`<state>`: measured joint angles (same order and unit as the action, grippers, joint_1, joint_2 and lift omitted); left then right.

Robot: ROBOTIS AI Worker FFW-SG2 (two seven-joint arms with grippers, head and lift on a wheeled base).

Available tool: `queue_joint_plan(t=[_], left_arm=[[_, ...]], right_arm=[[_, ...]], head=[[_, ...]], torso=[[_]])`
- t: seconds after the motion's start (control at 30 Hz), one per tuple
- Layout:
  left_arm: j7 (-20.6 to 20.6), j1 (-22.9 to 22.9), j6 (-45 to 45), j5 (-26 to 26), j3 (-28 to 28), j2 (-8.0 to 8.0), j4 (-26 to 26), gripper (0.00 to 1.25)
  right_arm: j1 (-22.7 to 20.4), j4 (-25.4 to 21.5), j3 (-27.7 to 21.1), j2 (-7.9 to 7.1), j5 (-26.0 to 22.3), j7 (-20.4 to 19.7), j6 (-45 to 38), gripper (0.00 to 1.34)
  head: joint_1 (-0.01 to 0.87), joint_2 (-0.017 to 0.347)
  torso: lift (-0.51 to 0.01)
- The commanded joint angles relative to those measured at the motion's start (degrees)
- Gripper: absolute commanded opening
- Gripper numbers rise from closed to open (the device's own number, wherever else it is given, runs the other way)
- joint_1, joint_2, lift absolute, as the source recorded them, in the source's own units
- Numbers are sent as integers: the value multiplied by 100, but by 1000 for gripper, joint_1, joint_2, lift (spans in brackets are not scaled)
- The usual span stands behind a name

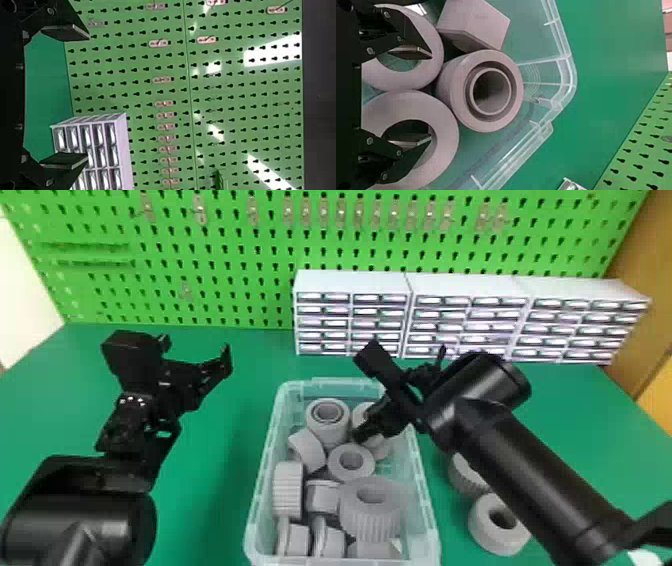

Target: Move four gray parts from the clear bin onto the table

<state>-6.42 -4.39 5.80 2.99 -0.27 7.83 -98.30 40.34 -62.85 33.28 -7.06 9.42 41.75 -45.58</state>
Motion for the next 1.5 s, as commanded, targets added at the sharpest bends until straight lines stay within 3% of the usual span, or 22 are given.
queue_joint_plan(t=[0.0, 0.63, 0.73, 0.87, 0.97, 1.47], left_arm=[[0, -10, 0, 0, 1, 0, 3, 1042], [0, 25, 0, 35, 54, 0, -5, 1042], [0, 25, 0, 35, 54, 0, 3, 1042], [0, 17, 0, 35, 54, 0, 3, 1042], [-8, 25, 0, 35, 54, 0, 3, 1042], [-8, 25, 0, 44, 36, 8, -5, 1042]], right_arm=[[36, 63, 100, -24, -19, 0, 32, 813], [0, 142, 214, -103, -19, -9, 58, 784], [0, 142, 276, -103, -19, 0, 58, 690], [9, 107, 381, -94, 60, 0, 32, 344], [-8, 63, 381, -85, 104, -9, 32, 195], [-43, -60, 372, -94, 253, 0, 32, 181]], head=[[678, 34], [678, 34], [678, 34], [678, 34], [678, 34], [678, 34]], torso=[[-50], [-50], [-50], [-50], [-50], [-50]])
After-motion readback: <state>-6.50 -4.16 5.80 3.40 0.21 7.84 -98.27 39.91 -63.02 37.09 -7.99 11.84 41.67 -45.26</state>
